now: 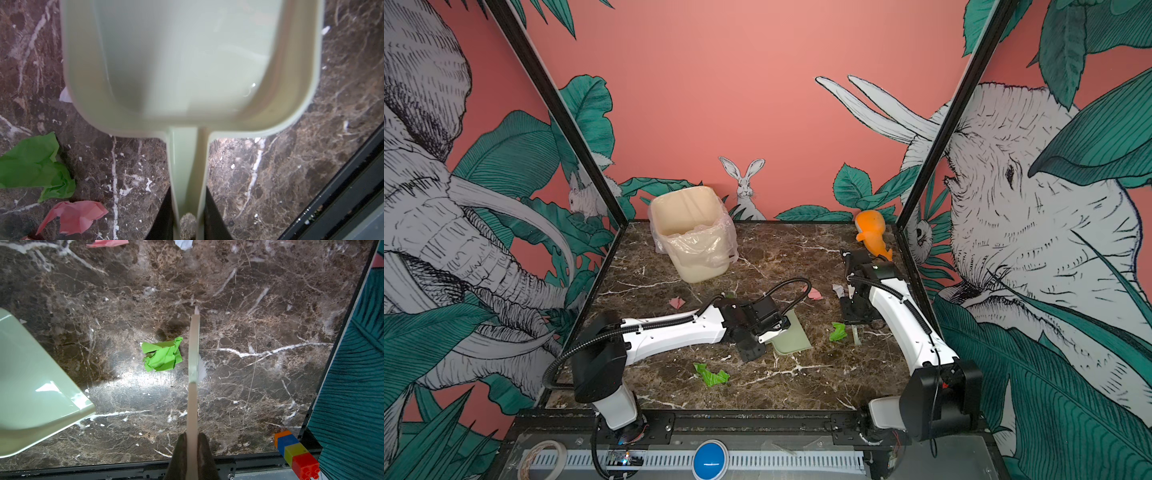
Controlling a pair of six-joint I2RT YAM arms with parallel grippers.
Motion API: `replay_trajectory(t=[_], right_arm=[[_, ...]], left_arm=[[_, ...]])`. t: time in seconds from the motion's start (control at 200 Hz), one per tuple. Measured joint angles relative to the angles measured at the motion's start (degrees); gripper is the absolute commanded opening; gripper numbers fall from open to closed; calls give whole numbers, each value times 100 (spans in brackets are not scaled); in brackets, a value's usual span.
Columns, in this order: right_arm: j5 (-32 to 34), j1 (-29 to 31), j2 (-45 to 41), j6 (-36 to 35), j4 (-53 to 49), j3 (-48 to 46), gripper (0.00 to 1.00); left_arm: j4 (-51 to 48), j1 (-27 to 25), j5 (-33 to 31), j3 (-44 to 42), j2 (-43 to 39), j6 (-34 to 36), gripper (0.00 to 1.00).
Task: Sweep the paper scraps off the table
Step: 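Bring the dustpan back down to the scraps near the robot, then sweep more green scraps into the dustpan with the right gripper's brush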
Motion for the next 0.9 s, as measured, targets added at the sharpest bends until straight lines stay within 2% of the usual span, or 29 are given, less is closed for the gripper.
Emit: replay_trajectory(t=[0.555,0.9], right_arm=[[-411,1058,28,234,-151,46,0],[48,861,-127,341,-579,199,0]], left_arm=[[98,-59,17,0,363,210,18],[103,-157,173,0,387,319,18]])
